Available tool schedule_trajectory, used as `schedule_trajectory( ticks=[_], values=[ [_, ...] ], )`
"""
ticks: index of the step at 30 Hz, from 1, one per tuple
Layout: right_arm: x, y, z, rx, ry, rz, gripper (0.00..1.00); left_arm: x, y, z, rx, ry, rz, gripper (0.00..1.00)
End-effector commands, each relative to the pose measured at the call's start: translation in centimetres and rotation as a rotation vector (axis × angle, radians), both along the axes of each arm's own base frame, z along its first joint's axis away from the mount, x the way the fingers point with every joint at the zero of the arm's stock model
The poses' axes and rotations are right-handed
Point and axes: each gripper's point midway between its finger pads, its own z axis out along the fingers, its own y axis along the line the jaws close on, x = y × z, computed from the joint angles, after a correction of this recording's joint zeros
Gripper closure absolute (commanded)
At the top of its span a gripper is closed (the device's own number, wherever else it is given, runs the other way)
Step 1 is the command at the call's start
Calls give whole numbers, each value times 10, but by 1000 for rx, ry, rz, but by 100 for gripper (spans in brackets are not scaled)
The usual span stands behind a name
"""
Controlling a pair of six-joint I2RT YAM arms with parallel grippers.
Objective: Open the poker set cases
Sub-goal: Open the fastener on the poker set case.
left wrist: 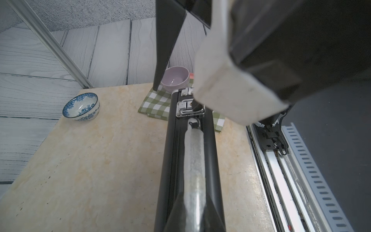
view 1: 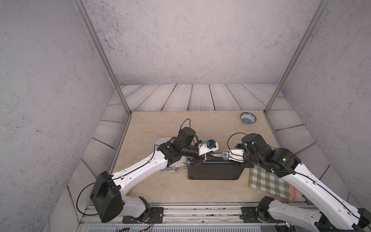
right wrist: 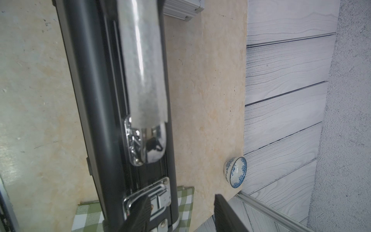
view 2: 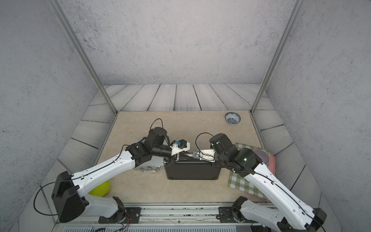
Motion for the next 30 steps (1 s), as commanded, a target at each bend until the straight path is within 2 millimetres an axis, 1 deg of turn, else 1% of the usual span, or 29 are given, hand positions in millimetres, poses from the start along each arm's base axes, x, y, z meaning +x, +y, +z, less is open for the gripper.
schedule_trajectory(
  ticks=[1,3,7,11,19,25,30],
  values=[
    [-8,-11,-1,-23,-1,-10,48,0,-7,41,-133,-83,-38,100],
    [-10,-12,-2,-27,2,-8,48,0,-7,39,-130,-77,-39,100],
    [-16,-11,0,-7,10,10,49,-3,-7,30,-103,-73,-44,100],
    [-18,-13,-5,-19,24,7,50,-7,-9,24,-82,-78,-53,100],
    [-24,-12,-10,-16,50,15,51,-9,-10,19,-66,-80,-56,100],
    [-27,-10,-7,-5,51,33,51,-8,-10,15,-55,-79,-52,100],
    [-30,-11,-14,-24,69,39,52,-8,-9,15,-54,-78,-54,100]
  ],
)
